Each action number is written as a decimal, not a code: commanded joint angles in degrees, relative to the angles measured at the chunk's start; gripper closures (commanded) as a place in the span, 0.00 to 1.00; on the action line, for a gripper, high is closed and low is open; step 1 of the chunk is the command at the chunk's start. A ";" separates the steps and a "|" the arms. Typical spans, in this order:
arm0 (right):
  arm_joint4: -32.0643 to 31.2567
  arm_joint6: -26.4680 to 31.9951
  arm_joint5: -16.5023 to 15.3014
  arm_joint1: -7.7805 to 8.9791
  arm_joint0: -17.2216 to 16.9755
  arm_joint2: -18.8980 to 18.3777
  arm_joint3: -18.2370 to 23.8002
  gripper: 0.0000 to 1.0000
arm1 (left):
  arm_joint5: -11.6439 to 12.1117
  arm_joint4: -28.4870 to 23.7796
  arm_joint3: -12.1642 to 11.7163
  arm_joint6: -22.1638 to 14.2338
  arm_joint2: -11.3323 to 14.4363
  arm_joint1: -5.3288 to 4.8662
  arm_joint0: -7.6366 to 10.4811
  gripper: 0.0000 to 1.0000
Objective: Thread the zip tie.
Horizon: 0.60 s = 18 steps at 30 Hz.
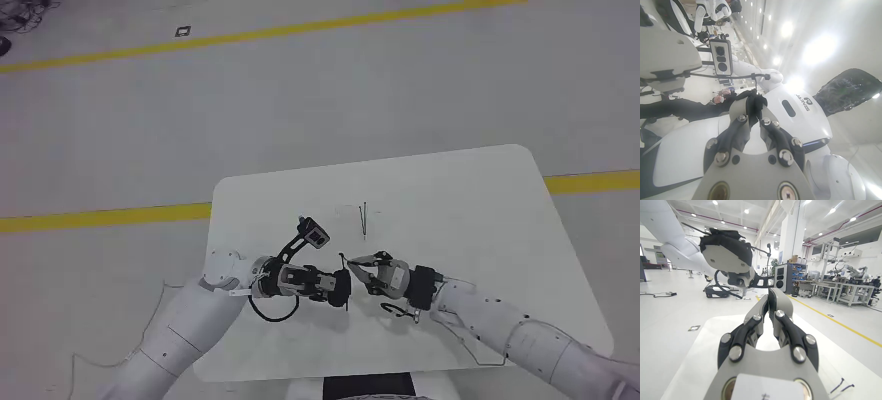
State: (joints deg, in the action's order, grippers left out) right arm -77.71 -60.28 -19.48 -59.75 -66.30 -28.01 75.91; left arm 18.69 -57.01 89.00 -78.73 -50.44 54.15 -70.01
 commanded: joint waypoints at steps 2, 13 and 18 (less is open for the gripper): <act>-1.25 1.61 0.25 0.09 -0.54 -0.87 0.02 1.00 | 0.00 0.00 0.00 0.00 0.00 0.00 0.00 1.00; -3.65 4.48 0.83 0.02 -2.63 -3.52 0.89 1.00 | 0.00 0.00 0.00 0.00 0.00 0.00 0.00 1.00; -5.75 5.80 1.67 0.03 -3.41 -4.65 1.24 1.00 | 0.00 0.00 0.00 0.00 0.00 0.00 0.00 1.00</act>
State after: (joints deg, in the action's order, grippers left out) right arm -83.00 -54.86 -17.97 -59.73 -69.51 -32.43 77.01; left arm 18.69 -57.00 89.00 -78.73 -50.44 54.15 -70.01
